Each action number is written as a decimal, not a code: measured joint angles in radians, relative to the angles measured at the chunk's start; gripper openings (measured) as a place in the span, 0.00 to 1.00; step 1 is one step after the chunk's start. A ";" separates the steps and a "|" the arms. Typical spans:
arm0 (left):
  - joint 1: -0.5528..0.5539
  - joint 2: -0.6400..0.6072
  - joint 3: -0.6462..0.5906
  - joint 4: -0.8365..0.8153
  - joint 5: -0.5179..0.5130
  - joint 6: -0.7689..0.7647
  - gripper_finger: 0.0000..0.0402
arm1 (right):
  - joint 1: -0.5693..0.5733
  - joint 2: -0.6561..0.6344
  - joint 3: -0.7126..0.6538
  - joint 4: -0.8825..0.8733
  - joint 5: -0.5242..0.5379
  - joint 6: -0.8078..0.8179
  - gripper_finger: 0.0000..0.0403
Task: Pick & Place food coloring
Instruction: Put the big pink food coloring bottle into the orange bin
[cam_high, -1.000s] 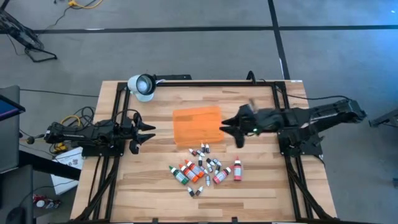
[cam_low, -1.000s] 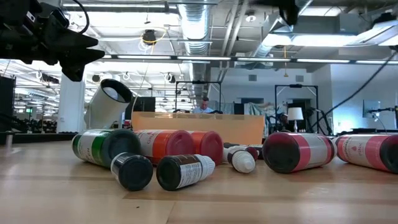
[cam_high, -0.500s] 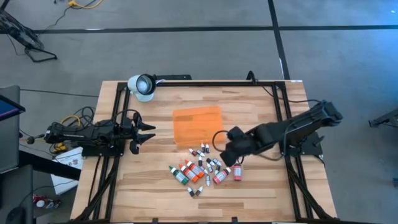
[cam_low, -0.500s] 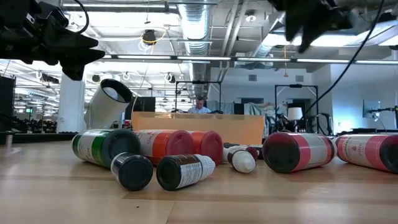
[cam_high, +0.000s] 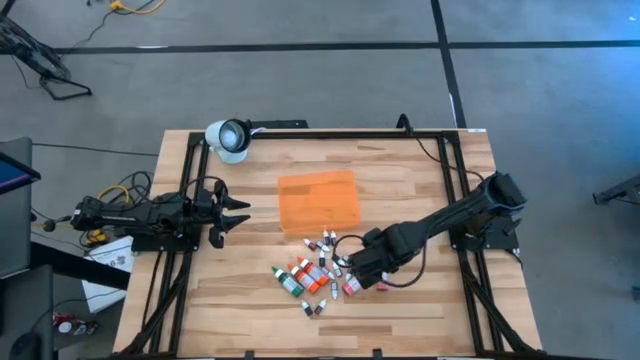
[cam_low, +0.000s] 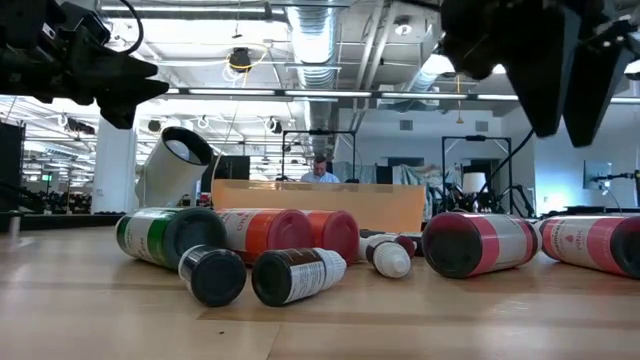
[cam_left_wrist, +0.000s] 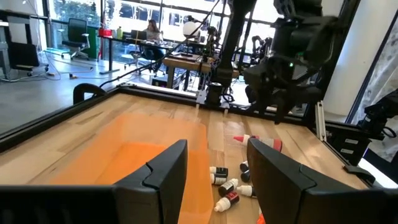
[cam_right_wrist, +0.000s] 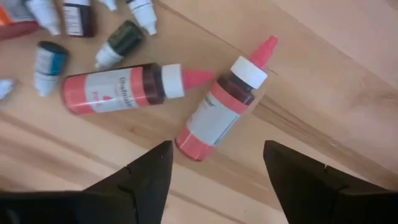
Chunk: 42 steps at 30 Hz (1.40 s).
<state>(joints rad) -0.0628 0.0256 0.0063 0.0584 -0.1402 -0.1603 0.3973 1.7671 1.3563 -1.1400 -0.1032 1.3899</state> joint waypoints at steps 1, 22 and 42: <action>0.000 0.001 0.000 0.000 0.002 0.000 0.40 | 0.000 0.010 0.000 0.001 0.000 0.000 0.62; 0.000 0.001 0.000 -0.001 0.002 -0.019 0.40 | 0.004 0.122 -0.004 -0.019 0.022 -0.014 0.62; 0.000 0.001 0.000 -0.001 0.002 -0.025 0.40 | 0.056 0.120 -0.157 0.153 0.030 0.070 0.62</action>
<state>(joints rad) -0.0628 0.0265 0.0063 0.0578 -0.1379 -0.1848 0.4537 1.8866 1.1998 -0.9874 -0.0734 1.4600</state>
